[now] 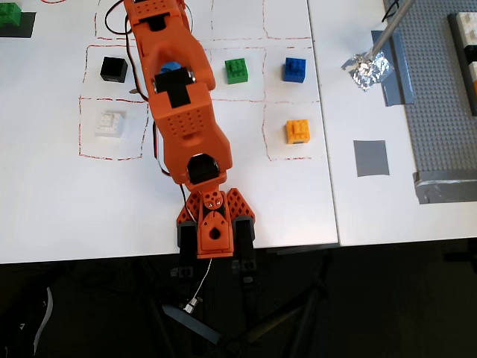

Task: Grab the block and put it in the grey marker

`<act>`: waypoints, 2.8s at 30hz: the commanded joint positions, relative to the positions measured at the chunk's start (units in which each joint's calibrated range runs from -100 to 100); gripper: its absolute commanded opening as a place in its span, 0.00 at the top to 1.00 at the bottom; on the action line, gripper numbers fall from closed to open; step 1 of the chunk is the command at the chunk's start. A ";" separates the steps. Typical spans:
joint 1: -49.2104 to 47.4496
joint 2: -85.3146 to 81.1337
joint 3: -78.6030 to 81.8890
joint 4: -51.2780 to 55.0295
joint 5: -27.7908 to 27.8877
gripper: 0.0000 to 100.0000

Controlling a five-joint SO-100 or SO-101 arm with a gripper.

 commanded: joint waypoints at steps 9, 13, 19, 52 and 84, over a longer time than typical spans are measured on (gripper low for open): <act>2.40 -1.79 -2.72 -2.30 -0.29 0.75; 2.40 -2.14 -1.54 -3.52 -0.15 0.78; 2.67 -4.03 0.72 -6.79 0.78 0.95; 23.84 -45.31 9.88 30.11 26.32 1.00; 101.30 -1.28 -13.06 1.87 53.38 1.00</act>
